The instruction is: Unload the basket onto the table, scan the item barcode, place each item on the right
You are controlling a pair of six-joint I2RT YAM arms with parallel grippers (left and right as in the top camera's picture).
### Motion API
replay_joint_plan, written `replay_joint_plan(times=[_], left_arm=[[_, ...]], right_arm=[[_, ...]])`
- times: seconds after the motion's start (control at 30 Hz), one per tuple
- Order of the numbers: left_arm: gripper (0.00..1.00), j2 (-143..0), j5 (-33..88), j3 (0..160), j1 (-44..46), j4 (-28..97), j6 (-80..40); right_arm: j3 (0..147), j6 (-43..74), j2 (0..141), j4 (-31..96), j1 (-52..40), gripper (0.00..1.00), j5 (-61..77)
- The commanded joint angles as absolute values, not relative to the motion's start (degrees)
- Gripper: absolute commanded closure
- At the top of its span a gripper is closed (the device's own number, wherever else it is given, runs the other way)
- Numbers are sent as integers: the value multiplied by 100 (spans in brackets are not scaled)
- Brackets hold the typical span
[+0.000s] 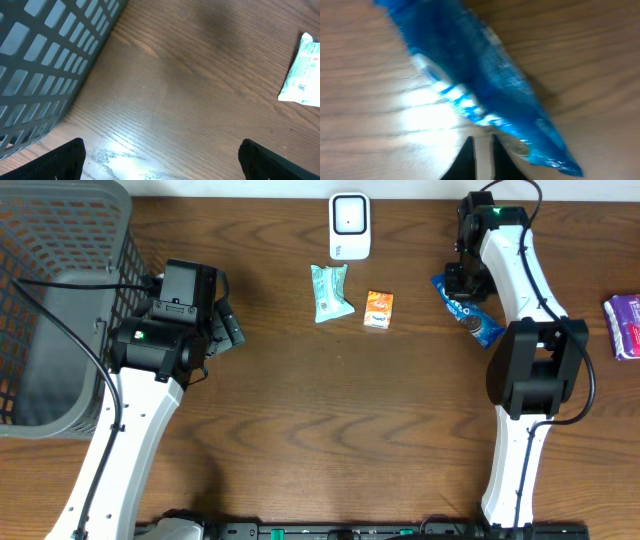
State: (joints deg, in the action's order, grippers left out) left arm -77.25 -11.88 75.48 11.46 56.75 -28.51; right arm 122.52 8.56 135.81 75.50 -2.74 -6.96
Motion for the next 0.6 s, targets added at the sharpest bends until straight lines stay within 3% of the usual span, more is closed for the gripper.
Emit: replay_joint_plan(times=[0.0, 0.27, 0.57], left_arm=[[2, -7736, -1157, 7559, 1127, 5695, -2899], [2, -7736, -1157, 7559, 1127, 5695, -2899], [2, -7736, -1157, 7559, 1127, 5695, -2899]], right_arm=[[12248, 718, 13533, 7531, -272, 99, 34], [11474, 725, 13533, 6455, -255, 99, 158], [11308, 781, 13533, 5019, -246, 98, -1210]])
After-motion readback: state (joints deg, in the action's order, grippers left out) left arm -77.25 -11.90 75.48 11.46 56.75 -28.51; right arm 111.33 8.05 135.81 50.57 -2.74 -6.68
